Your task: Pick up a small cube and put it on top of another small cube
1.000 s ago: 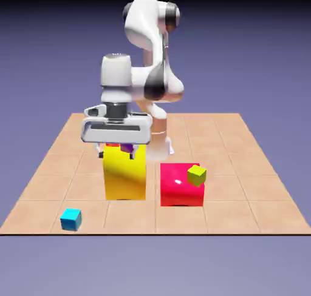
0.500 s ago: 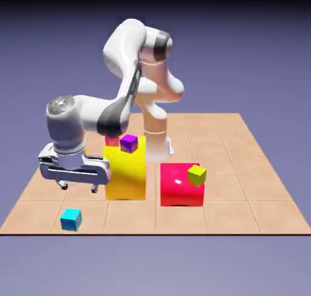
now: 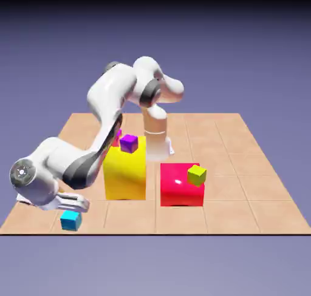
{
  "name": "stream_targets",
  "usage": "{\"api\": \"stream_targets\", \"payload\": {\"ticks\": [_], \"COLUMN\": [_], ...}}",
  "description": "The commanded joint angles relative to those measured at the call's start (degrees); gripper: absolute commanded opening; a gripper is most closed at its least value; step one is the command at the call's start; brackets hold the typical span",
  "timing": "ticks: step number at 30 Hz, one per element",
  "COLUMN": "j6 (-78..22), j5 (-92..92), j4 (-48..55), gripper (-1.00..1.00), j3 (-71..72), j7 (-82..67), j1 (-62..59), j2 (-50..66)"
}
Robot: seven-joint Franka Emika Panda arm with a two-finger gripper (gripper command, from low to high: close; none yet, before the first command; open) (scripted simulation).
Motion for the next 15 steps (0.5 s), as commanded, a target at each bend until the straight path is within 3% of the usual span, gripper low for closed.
{"api": "stream_targets", "payload": {"ticks": [1, 6, 15], "j6": [-1.9, -8.2, 4.2], "j5": [0.2, 0.8, 1.0], "j4": [2.1, 8.8, -8.1], "gripper": [0.0, 0.0, 0.0], "j3": [-0.5, -2.2, -2.5], "j7": [-0.4, -1.7, -2.5], "j1": [-0.2, -1.0, 2.5], "j2": [1.9, 8.1, 4.5]}}
